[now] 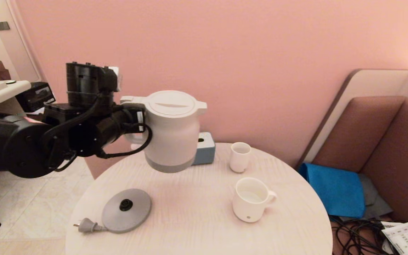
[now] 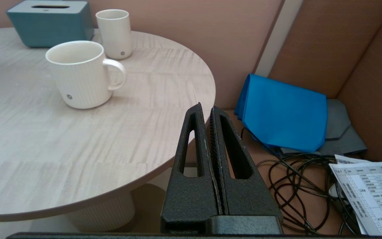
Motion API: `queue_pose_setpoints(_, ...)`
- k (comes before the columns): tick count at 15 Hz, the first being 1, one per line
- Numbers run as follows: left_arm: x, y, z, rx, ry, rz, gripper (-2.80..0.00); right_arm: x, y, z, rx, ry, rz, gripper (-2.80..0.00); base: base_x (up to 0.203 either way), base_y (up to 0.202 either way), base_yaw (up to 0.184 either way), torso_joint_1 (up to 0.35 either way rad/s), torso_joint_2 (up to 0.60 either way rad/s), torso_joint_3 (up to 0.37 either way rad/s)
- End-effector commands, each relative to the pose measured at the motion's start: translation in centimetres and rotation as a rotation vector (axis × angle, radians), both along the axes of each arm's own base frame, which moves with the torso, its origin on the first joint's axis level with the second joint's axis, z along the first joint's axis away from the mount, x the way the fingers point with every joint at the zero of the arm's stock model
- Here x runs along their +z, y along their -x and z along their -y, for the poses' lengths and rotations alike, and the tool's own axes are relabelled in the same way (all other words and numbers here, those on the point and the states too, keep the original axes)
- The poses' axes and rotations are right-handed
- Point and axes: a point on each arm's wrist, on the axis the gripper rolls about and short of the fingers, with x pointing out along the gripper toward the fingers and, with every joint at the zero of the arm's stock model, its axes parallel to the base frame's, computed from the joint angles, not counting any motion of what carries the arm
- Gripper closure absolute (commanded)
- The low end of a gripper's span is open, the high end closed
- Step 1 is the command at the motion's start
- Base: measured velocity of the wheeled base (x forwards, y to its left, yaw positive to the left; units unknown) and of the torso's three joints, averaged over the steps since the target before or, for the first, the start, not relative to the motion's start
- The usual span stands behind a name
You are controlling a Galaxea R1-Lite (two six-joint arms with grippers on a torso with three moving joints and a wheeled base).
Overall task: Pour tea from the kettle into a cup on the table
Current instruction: Put down the kettle on the table
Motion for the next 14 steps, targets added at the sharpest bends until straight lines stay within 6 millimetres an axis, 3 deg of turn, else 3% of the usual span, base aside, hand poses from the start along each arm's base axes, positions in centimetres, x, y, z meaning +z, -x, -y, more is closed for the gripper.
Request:
queue_pose_setpoints(1, -1.2, 1.1, -3.0, 0.028, 0.023, -0.009, 0.0, 0.0, 0.0, 0.0, 0.001, 0.0, -0.002, 0.0, 0.0, 0.0, 0.0, 0.0, 0.0, 0.0)
queue_pose_setpoints(3, -2.2, 1.2, -5.5, 0.07, 0.044, 0.018, 0.0, 0.0, 0.0, 0.0, 0.0, 0.0, -0.002, 0.0, 0.0, 0.0, 0.0, 0.0, 0.0, 0.0)
queue_pose_setpoints(11, -6.9, 3.6, -10.6, 0.096, 0.059, -0.059, 0.0, 0.0, 0.0, 0.0, 0.001, 0.0, -0.002, 0.0, 0.0, 0.0, 0.0, 0.0, 0.0, 0.0)
queue_pose_setpoints(14, -8.8, 4.6, -11.4, 0.113, 0.056, -0.113, 0.0, 0.0, 0.0, 0.0, 0.001, 0.0, -0.002, 0.0, 0.0, 0.0, 0.0, 0.0, 0.0, 0.0)
